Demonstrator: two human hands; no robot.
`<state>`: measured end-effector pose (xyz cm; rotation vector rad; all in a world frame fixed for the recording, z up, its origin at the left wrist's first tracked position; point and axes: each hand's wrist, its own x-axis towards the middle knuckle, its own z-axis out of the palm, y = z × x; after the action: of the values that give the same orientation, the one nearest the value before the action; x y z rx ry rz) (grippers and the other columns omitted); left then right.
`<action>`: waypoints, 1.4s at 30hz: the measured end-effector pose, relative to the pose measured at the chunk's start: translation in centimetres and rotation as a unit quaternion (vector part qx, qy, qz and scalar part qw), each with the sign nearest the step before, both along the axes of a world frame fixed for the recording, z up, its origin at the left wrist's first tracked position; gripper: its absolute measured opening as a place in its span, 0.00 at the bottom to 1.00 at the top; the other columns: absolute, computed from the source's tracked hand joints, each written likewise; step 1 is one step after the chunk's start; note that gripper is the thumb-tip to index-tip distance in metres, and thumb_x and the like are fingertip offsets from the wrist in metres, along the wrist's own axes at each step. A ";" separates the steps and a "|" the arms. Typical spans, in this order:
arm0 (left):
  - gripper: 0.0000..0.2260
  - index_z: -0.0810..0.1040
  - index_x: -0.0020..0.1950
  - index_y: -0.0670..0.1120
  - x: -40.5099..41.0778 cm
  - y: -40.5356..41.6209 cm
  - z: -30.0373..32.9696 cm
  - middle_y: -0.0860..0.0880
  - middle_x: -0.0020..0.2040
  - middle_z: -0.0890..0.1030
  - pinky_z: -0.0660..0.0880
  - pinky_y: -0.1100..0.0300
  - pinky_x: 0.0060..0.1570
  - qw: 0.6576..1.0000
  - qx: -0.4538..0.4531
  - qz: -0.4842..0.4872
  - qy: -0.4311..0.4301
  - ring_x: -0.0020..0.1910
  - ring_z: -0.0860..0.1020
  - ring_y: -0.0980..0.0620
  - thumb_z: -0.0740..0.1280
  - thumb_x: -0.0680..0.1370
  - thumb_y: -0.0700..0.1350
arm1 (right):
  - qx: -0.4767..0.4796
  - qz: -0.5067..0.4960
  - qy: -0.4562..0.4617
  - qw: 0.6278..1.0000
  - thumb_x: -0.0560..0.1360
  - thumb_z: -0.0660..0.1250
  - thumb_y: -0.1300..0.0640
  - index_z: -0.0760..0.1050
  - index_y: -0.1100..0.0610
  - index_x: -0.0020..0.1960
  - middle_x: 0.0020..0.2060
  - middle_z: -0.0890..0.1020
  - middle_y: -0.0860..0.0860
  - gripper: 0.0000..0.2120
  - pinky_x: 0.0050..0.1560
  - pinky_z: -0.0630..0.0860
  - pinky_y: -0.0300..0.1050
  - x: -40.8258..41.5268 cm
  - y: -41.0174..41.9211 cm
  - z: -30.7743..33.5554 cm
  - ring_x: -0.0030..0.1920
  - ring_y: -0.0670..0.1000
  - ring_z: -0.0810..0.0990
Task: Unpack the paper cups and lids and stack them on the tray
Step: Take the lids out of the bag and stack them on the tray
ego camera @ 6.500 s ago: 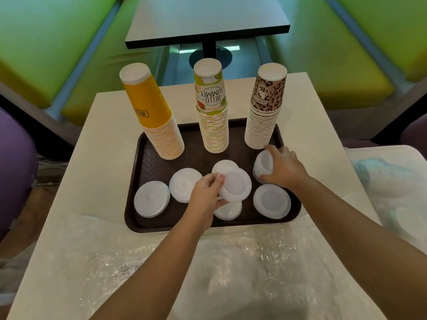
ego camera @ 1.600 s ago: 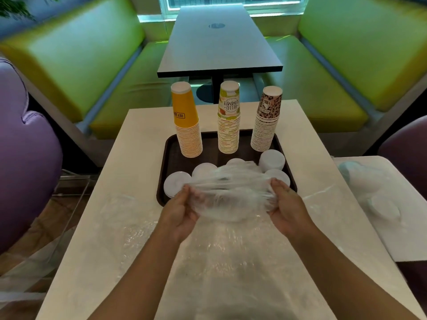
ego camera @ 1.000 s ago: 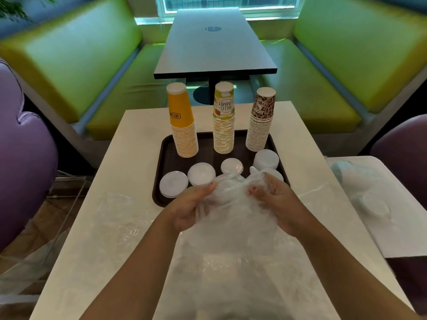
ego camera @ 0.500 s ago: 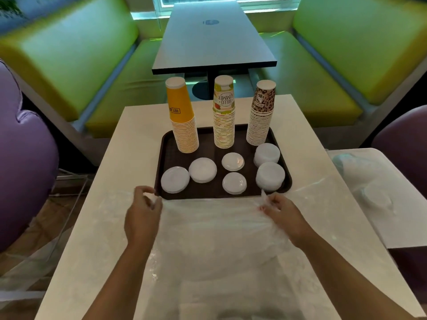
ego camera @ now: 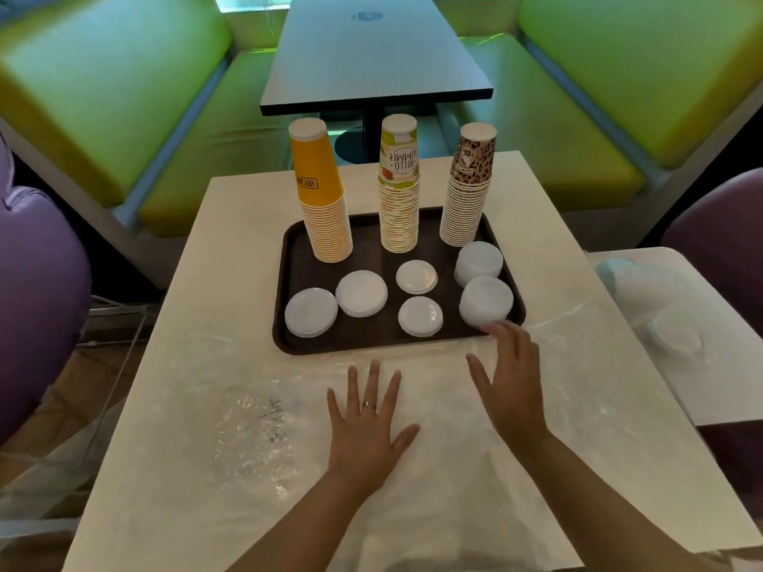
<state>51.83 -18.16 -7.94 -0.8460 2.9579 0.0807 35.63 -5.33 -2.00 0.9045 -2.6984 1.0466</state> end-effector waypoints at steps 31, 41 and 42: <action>0.33 0.49 0.79 0.48 2.2 -3.5 -1.8 0.49 0.79 0.49 0.43 0.42 0.70 0.999 0.023 0.025 0.019 0.77 0.49 0.43 0.41 0.79 0.65 | 0.298 0.060 0.008 0.953 0.75 0.36 0.36 0.39 0.48 0.76 0.76 0.44 0.44 0.32 0.71 0.36 0.51 1.1 0.7 -7.4 0.75 0.44 0.41; 0.33 0.46 0.79 0.49 3.0 -4.3 -1.6 0.49 0.79 0.46 0.37 0.48 0.72 0.999 0.025 0.037 0.018 0.77 0.44 0.47 0.39 0.78 0.66 | 0.308 0.026 -0.014 0.951 0.73 0.32 0.37 0.39 0.48 0.77 0.77 0.46 0.44 0.34 0.73 0.40 0.57 -0.1 2.3 -7.0 0.74 0.42 0.38; 0.34 0.47 0.79 0.49 3.0 -4.4 -1.5 0.48 0.79 0.47 0.37 0.48 0.72 0.999 0.025 0.039 0.017 0.77 0.45 0.46 0.39 0.78 0.66 | 0.307 0.026 -0.017 0.951 0.73 0.32 0.37 0.40 0.48 0.77 0.77 0.46 0.44 0.35 0.73 0.40 0.57 -0.2 2.4 -7.0 0.74 0.42 0.39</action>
<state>54.83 -22.54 -9.43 -0.9626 2.9410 0.1750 35.46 -2.92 -8.95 1.0393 -3.0918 0.2029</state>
